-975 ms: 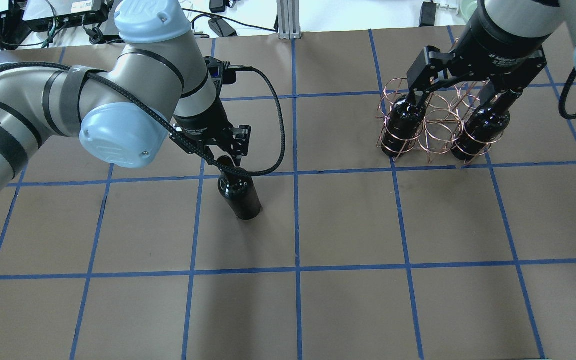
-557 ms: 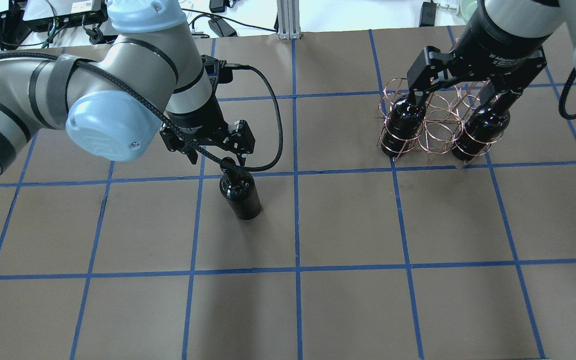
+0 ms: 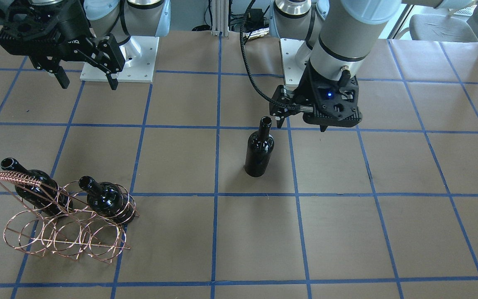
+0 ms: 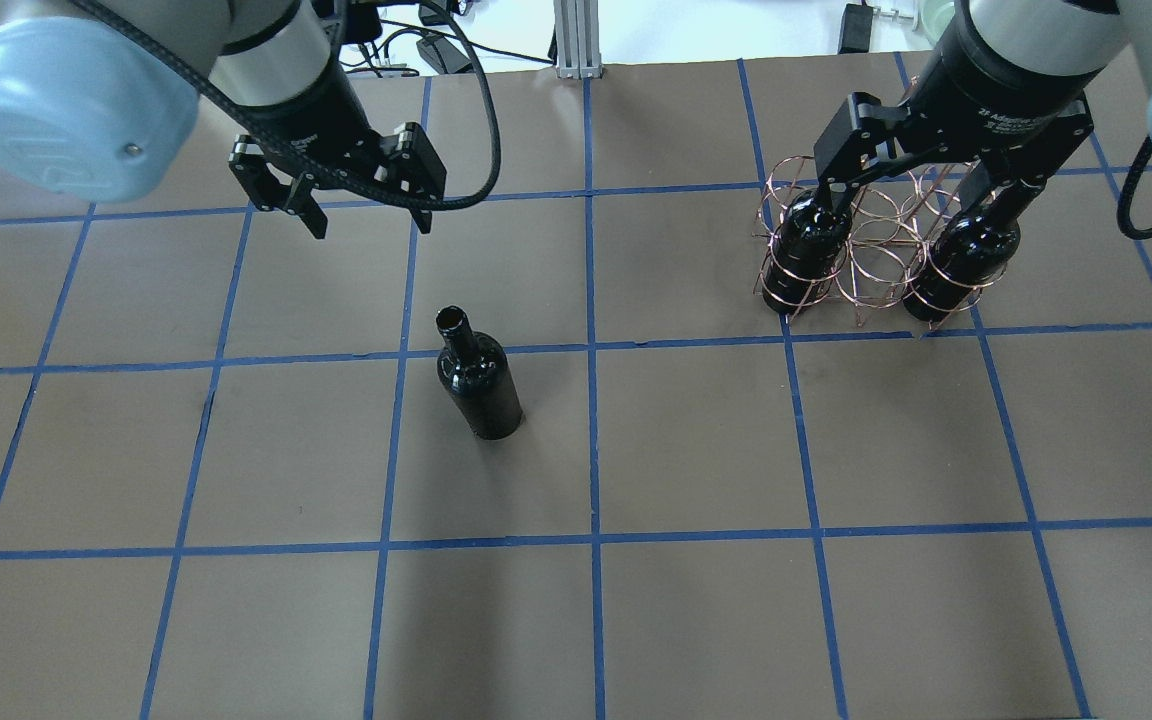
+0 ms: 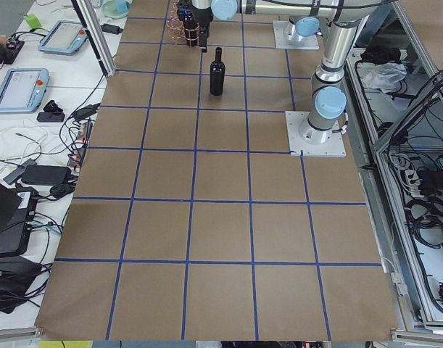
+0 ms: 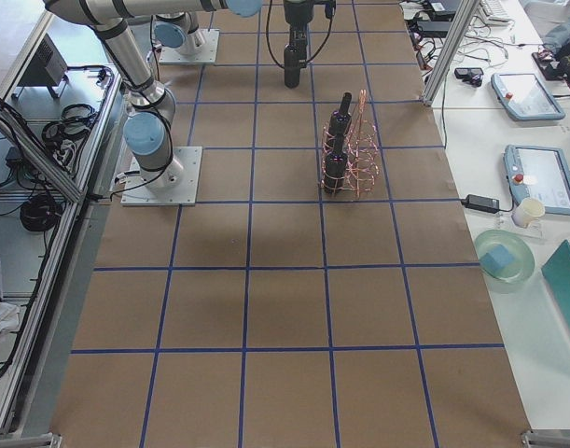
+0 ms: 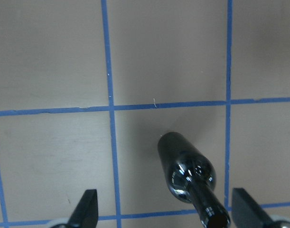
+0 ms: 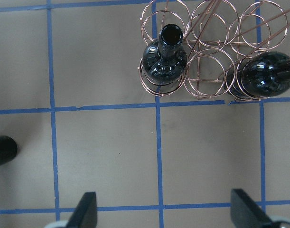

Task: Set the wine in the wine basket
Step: 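Raise the left gripper away from the bottle toward the far edge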

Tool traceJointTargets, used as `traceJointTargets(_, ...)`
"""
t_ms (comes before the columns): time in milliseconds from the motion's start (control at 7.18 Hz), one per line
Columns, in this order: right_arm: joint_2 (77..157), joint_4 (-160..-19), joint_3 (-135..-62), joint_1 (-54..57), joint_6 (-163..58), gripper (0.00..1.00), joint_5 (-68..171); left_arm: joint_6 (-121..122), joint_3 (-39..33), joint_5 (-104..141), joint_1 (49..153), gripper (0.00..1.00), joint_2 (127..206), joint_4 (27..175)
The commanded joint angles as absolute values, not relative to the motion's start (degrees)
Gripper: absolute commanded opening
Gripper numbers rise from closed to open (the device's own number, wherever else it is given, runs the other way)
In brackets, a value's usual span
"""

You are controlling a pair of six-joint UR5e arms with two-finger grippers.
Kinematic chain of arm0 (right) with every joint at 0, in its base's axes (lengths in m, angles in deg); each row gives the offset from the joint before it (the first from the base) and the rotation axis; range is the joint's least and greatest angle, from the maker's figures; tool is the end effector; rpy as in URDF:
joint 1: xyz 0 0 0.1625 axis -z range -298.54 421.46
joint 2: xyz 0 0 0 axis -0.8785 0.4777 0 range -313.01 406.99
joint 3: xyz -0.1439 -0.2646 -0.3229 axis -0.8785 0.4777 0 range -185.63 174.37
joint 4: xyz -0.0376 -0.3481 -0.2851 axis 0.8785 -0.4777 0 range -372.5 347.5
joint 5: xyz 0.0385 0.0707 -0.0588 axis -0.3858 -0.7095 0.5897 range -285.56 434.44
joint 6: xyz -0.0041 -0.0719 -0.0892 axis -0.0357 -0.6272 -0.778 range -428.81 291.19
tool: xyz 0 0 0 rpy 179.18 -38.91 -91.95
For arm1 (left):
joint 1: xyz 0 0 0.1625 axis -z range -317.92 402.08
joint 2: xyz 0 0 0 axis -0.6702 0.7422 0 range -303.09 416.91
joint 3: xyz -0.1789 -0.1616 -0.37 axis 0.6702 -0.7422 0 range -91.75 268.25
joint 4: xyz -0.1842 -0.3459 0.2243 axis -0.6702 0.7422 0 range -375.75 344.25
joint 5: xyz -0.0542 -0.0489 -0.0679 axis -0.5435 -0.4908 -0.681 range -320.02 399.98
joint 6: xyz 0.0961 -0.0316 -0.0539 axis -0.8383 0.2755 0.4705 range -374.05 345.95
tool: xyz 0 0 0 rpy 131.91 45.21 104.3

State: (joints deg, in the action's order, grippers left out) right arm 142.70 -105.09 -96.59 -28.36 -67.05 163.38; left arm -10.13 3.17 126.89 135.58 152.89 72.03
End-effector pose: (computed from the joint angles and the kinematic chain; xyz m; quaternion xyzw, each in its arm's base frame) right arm 0.1339 -0.4999 0.5366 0.0163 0.9978 -0.0639 0.0101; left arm -0.1745 -0.5697 0.4814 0.0034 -0.9996 0.0085 0.0276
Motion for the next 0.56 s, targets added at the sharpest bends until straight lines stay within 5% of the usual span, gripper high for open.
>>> traceJointTargets(0, 142.79, -105.13, -96.59, -28.36, -67.05, 1.00, 163.47, -11.84, 3.87, 126.47, 128.07, 1.00, 151.49, 71.62)
traceJointTargets(418, 142.71, -105.22, -93.36, -29.32, -67.05, 1.00, 163.38, -15.72, 4.05, 131.89, 124.80, 1.00, 148.77, 72.05)
